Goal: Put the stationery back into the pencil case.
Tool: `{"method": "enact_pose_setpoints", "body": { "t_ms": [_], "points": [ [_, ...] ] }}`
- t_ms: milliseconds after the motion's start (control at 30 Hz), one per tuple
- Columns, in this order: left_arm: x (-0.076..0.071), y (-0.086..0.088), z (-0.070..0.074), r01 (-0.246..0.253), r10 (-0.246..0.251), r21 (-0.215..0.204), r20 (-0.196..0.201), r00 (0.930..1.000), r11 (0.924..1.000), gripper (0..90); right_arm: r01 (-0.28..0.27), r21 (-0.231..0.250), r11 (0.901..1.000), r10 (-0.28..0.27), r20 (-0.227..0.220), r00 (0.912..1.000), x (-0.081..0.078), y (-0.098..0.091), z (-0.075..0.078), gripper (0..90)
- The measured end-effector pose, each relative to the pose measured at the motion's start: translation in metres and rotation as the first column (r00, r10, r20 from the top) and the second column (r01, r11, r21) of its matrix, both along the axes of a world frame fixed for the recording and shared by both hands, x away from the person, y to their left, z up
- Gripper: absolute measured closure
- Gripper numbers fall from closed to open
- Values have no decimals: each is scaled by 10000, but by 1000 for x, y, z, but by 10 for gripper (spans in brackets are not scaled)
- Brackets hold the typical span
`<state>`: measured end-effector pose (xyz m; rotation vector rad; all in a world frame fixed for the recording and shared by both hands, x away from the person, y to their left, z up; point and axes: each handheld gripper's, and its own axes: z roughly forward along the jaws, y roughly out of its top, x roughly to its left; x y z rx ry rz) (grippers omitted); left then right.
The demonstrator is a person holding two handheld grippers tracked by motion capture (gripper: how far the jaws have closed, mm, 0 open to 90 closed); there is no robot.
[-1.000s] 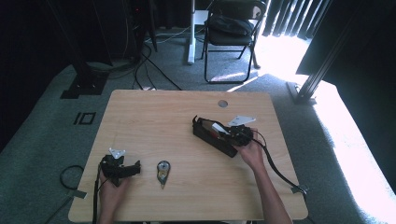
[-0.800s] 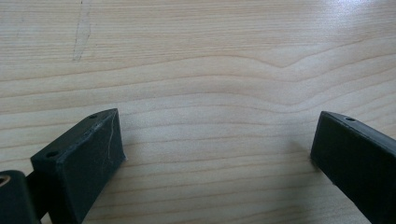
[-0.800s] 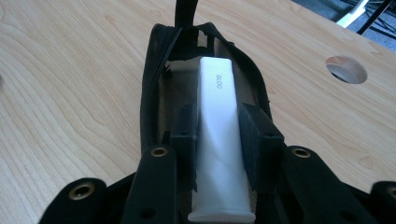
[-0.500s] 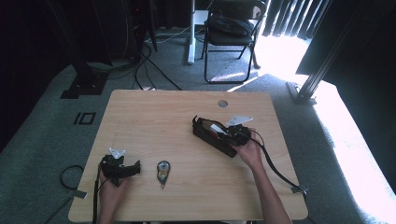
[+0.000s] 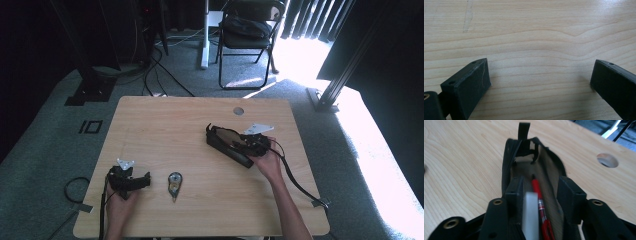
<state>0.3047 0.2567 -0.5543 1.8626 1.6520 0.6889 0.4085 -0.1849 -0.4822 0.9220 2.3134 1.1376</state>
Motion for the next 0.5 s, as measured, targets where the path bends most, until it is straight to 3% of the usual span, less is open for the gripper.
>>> {"method": "enact_pose_setpoints", "body": {
  "t_ms": [267,333,400,500],
  "points": [
    [-1,-1,0,30,-30,-8,48,10000,10000,38,-184,-70,9998,187,502,9986,-25,-3,8,499],
    [-4,-1,1,71,-71,-19,281,9996,10000,106,-236,-77,9997,240,609,9979,-32,-3,9,499],
    [-7,-3,1,116,-114,-41,469,9988,9999,235,-277,-59,9996,280,663,9974,-38,-3,8,499],
    [-8,-6,2,122,-120,-34,528,9985,9999,306,-400,-100,9991,407,739,9964,-47,-2,7,500]
  ]
}}
